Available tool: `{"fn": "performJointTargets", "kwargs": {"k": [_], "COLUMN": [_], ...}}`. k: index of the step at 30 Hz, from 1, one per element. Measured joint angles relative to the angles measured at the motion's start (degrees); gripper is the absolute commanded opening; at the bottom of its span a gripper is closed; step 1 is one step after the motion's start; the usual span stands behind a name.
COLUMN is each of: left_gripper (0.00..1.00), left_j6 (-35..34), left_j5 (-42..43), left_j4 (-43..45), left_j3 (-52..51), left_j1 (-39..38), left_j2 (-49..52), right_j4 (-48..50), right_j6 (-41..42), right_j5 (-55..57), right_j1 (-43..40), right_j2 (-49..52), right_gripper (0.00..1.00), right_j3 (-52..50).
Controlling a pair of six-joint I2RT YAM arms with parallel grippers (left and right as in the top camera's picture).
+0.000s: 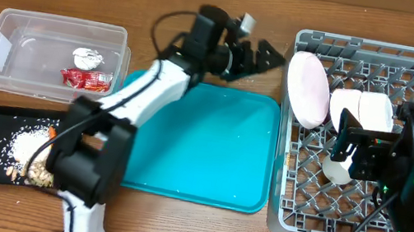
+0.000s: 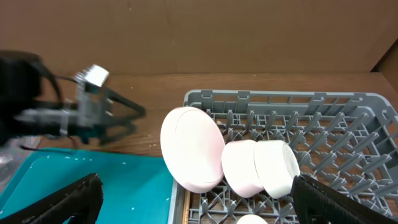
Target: Sort waste into correct bins and load items into the dishwasher
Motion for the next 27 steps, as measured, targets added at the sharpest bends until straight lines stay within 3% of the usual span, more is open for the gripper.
{"fn": "performJointTargets", "kwargs": {"k": [5, 12, 15, 21, 27], "left_gripper": [1.0, 1.0, 1.0, 1.0, 1.0], "left_j6": [7.56, 19.8, 21.59, 22.97, 23.15], "left_j5": [-7.8, -35.3, -46.51, -57.0, -59.89], "left_j4": [-15.02, -51.36, -60.67, -65.37, -65.4], "left_j3": [0.39, 1.05, 1.05, 1.05, 1.05], "left_j1": [4.22, 4.24, 4.22, 4.22, 4.22], "left_j2": [-13.75, -37.38, -43.06, -47.34, -46.97], "right_j4": [0.0, 0.0, 0.0, -0.02, -0.02], "right_j6": [0.0, -0.02, 0.0, 0.0, -0.02], "right_j5": [0.02, 0.0, 0.02, 0.0, 0.02], "right_j1": [0.0, 0.0, 0.0, 0.0, 0.0], "right_j2": [0.0, 0.0, 0.0, 0.0, 0.0], "right_gripper": [1.0, 1.0, 1.0, 1.0, 1.0], "right_j3": [0.0, 0.02, 0.0, 0.02, 0.0]}}
